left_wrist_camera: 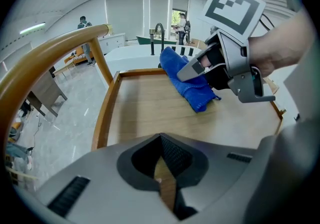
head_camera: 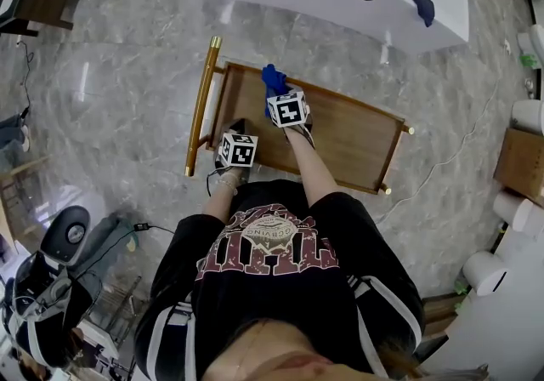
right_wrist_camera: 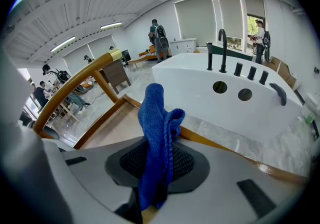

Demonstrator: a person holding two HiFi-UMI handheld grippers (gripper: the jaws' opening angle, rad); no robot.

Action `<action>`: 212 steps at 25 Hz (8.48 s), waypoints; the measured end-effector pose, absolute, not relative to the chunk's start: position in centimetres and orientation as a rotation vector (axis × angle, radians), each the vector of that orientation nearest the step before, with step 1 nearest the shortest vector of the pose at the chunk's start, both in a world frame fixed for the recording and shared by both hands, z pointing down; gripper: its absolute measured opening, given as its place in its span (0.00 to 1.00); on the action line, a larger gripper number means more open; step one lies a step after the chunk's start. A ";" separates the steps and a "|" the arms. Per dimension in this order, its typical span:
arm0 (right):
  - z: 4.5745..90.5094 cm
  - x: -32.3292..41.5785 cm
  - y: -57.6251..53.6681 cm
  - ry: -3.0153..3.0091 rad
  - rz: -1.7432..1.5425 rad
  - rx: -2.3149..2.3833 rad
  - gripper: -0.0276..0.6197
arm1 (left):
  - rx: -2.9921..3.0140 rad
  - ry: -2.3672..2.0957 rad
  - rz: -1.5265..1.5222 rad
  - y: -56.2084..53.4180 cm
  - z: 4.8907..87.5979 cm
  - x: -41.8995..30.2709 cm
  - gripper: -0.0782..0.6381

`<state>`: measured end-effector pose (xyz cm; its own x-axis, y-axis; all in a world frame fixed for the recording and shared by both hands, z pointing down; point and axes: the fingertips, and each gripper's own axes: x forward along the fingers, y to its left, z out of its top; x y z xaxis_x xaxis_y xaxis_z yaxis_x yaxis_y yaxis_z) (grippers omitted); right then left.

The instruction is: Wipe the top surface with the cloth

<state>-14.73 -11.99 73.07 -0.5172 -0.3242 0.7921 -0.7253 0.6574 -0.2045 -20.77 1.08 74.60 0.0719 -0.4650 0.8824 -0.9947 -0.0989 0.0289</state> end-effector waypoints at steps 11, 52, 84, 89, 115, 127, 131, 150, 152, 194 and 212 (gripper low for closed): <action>73.0 -11.5 -11.9 -2.091 0.724 0.862 0.18 | 1.654 -1.470 1.014 1.0 74.3 -20.7 0.18; 73.3 -0.3 -11.5 -1.998 0.822 1.009 0.18 | 1.821 -1.108 1.076 -0.2 74.3 -4.5 0.18; 73.0 11.3 -12.6 -1.888 0.849 1.179 0.18 | 1.823 -1.140 1.153 -1.1 74.0 -3.5 0.18; 73.1 12.6 -12.6 -1.875 0.853 1.192 0.18 | 1.822 -1.141 1.164 -1.3 74.0 -3.4 0.18; 73.3 17.9 -12.2 -1.820 0.798 1.229 0.18 | 1.812 -1.142 1.213 -0.7 74.3 -3.8 0.18; 73.1 22.0 -11.8 -1.758 0.791 1.298 0.18 | 1.808 -1.138 1.225 -0.5 74.3 -3.9 0.18; 73.2 23.3 -11.9 -1.742 0.797 1.313 0.18 | 1.807 -1.137 1.229 -0.7 74.3 -3.7 0.18; 72.9 28.5 -11.7 -1.635 0.742 1.364 0.18 | 1.805 -1.138 1.215 -0.2 74.8 -4.3 0.18; 73.0 29.0 -11.7 -1.619 0.731 1.364 0.18 | 1.802 -1.138 1.212 -0.2 74.9 -4.3 0.18; 71.8 32.3 -1.4 -1.521 0.846 1.379 0.18 | 1.837 -1.097 1.198 1.5 74.8 -4.6 0.18; 72.4 30.2 -1.6 -1.498 0.780 1.422 0.18 | 1.854 -1.090 1.145 1.2 74.6 -4.5 0.18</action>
